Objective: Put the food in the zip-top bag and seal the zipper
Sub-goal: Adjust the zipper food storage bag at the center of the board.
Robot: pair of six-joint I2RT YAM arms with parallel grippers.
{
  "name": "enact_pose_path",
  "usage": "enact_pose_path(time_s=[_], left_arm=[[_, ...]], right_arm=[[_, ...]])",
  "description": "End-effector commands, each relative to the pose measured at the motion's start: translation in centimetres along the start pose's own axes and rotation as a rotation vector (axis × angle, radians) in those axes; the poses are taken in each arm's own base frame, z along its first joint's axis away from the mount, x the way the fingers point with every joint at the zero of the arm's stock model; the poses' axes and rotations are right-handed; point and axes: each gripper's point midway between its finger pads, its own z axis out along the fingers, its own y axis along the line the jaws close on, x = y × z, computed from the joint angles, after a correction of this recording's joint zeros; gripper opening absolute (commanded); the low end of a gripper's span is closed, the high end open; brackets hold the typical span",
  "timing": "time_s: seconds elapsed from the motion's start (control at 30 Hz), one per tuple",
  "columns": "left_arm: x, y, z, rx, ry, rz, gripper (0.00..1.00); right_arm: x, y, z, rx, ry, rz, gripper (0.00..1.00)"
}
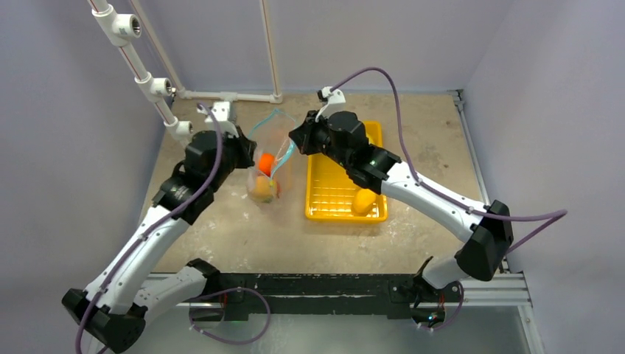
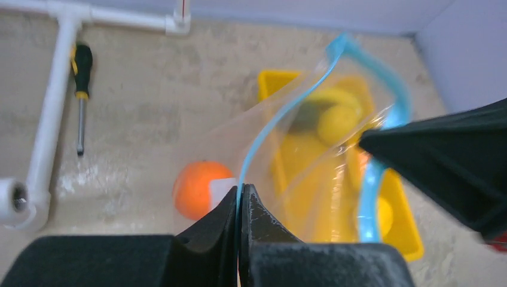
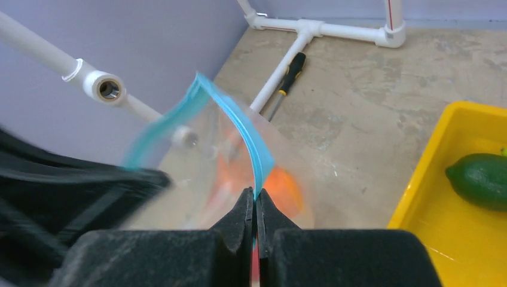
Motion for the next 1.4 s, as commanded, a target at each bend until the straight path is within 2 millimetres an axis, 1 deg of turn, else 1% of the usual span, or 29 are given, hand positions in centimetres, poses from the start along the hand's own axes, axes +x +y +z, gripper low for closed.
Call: enact_pose_path(time_s=[0.0,0.03,0.07,0.17,0.23,0.47,0.57,0.63,0.7,0.8,0.93,1.03,1.1,1.2,1.3,1.33,1.37], left_arm=[[12.8,2.9,3.3,-0.065,0.332,0.004,0.00],[12.5,2.3,3.3,-0.032,0.325,-0.011,0.00],[11.6,1.9,3.0,-0.017,0.296,-0.019,0.00],[8.4,1.8,2.3,-0.031,0.230,0.016,0.00],[7.3,1.8,1.9,-0.038,0.229,0.041,0.00],[5.4,1.2,0.4,-0.020,0.197,0.040,0.00],[4.3,1.1,-0.2,-0.016,0.172,0.047,0.00],[4.3,1.3,-0.2,-0.024,0.171,0.058,0.00],[4.8,1.6,-0.1,-0.035,0.185,0.063,0.00],[5.8,1.8,0.1,-0.034,0.207,0.057,0.00],[6.3,2.0,0.0,-0.035,0.204,0.059,0.00],[6.3,2.6,-0.1,-0.061,0.201,0.082,0.00],[6.3,2.8,0.0,-0.066,0.200,0.094,0.00],[5.9,2.8,0.1,-0.067,0.190,0.100,0.00],[5.0,2.5,0.0,-0.060,0.167,0.104,0.00],[4.6,2.4,0.0,-0.060,0.159,0.107,0.00],[4.2,2.4,-0.1,-0.061,0.151,0.111,0.00]], right_arm=[[5.6,-1.9,2.1,0.021,0.105,0.007,0.00],[6.2,-2.0,2.4,0.024,0.116,0.005,0.00],[6.6,-1.9,2.3,0.018,0.122,0.004,0.00],[4.7,-0.7,1.9,-0.027,0.073,0.004,0.00],[4.2,-0.4,1.9,-0.033,0.065,-0.003,0.00],[3.7,0.1,1.7,-0.050,0.061,-0.007,0.00],[2.8,0.6,1.2,-0.060,0.044,-0.003,0.00],[2.0,0.9,0.9,-0.066,0.024,-0.002,0.00],[2.0,0.7,0.9,-0.057,0.023,-0.004,0.00],[2.7,0.4,1.0,-0.046,0.043,-0.001,0.00],[3.2,0.1,0.7,-0.041,0.050,0.006,0.00],[3.4,-0.2,0.5,-0.030,0.052,0.013,0.05],[3.2,-0.3,0.3,-0.023,0.043,0.019,0.12],[3.2,-0.6,-0.3,-0.007,0.051,0.026,0.13],[2.8,-0.5,-1.0,-0.007,0.044,0.041,0.12],[2.7,-0.6,-1.2,-0.006,0.046,0.043,0.13],[2.6,-0.5,-1.3,-0.005,0.047,0.042,0.18]])
